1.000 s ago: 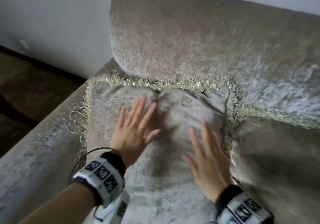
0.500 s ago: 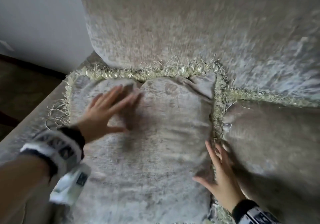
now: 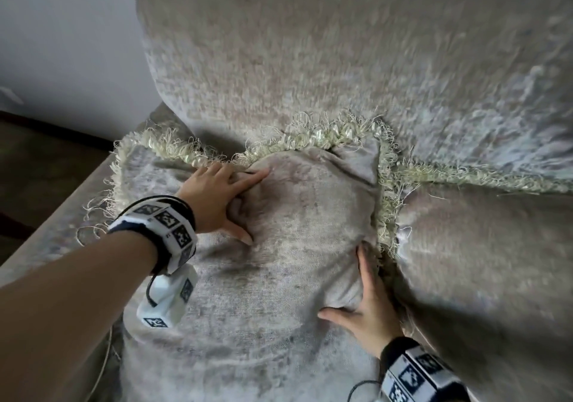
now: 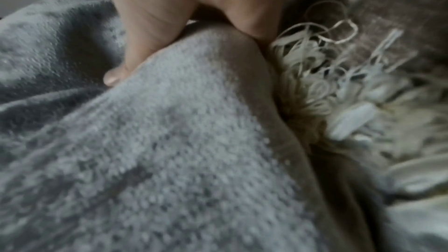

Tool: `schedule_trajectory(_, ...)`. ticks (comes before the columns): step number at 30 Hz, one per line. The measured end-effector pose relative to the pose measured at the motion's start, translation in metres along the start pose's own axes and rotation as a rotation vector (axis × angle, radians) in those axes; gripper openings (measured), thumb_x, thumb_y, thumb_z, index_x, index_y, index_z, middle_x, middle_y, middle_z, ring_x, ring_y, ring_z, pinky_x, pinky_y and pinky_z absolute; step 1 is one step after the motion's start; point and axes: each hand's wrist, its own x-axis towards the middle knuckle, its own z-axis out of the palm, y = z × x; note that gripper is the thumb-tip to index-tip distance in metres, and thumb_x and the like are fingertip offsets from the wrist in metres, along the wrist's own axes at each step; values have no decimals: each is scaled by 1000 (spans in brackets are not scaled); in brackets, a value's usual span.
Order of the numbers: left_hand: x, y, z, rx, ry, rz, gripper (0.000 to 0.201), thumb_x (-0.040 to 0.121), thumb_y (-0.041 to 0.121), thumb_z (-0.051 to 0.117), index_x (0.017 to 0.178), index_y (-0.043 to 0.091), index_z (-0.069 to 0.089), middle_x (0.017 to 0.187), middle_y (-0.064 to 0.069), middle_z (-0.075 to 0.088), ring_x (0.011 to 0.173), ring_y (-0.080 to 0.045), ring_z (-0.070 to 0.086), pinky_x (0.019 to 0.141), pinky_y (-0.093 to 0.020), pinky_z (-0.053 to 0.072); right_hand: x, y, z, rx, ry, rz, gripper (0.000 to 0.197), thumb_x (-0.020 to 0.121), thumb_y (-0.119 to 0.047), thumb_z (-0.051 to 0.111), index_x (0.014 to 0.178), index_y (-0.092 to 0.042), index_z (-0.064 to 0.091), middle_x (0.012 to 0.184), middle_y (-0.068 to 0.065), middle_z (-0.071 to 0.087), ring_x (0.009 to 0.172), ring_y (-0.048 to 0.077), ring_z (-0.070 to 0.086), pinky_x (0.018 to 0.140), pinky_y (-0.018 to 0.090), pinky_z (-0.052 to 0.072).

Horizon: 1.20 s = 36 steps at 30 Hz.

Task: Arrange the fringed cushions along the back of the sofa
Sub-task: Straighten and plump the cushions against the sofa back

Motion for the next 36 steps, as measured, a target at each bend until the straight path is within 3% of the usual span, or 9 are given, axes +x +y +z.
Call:
schedule_trajectory(5,-21,-1,-17,-109,47,16,122,34,92,38,137,50,-12,139,-1,41,122,-23,41,99,-40,42,-20,-37,-12,17,24,109,118,49,-28,91,132,-52,11,122,-47,21,125,-19,26,99,4,28)
schedule_trajectory(9,-49,-25,-41,-206,297,43,114,40,93,41,139,40,24,126,-8,56,107,-31,57,84,-43,50,-21,-92,-39,-18,-20,19,110,52,-23,89,123,-59,13,111,-50,23,100,-39,24,83,-5,32)
schedule_trajectory(13,-81,-52,-79,-329,508,-116,113,40,93,41,137,36,39,115,-11,59,98,-33,59,80,-40,50,7,-159,-80,-77,-52,-176,105,51,-22,89,116,-66,19,116,-49,32,107,-37,26,87,-5,31)
schedule_trajectory(16,-93,-68,-95,-347,484,-333,123,34,99,32,141,39,30,97,-9,46,89,-26,47,82,-38,44,52,-199,-106,-278,-108,-305,105,52,-32,87,128,-62,22,133,-33,38,120,-21,34,91,-1,28)
schedule_trajectory(20,-97,-71,-84,-251,118,-654,123,39,88,50,145,44,5,125,-19,34,116,-37,38,97,-47,37,105,-214,-104,-689,-250,-161,110,63,-64,67,139,-54,-11,157,4,6,143,28,14,114,42,22)
schedule_trajectory(23,-92,-46,-46,-259,83,-556,130,46,79,62,142,43,-18,152,-16,3,139,-37,12,105,-61,25,107,-201,-66,-779,-266,-133,113,66,-69,62,135,-52,-25,154,4,-25,144,33,-9,114,57,9)
schedule_trajectory(28,-76,-17,10,-120,61,-537,132,45,86,52,129,39,-39,151,-14,-32,141,-29,-24,102,-73,7,91,-149,5,-929,-48,-180,104,68,-77,35,136,-38,-33,156,18,-12,145,35,5,111,57,21)
schedule_trajectory(32,-74,-21,8,-127,60,-532,130,48,86,52,132,39,-35,152,-16,-28,142,-31,-22,103,-72,7,91,-136,12,-883,30,-178,100,71,-75,37,136,-41,-31,157,15,-11,145,32,5,112,57,21)
schedule_trajectory(36,-85,-5,6,-201,306,-464,120,48,81,56,148,33,9,155,-23,7,143,-38,8,98,-77,13,83,-121,-15,-759,-3,-250,93,76,-64,50,141,-48,-15,158,7,-12,145,30,3,113,56,18)
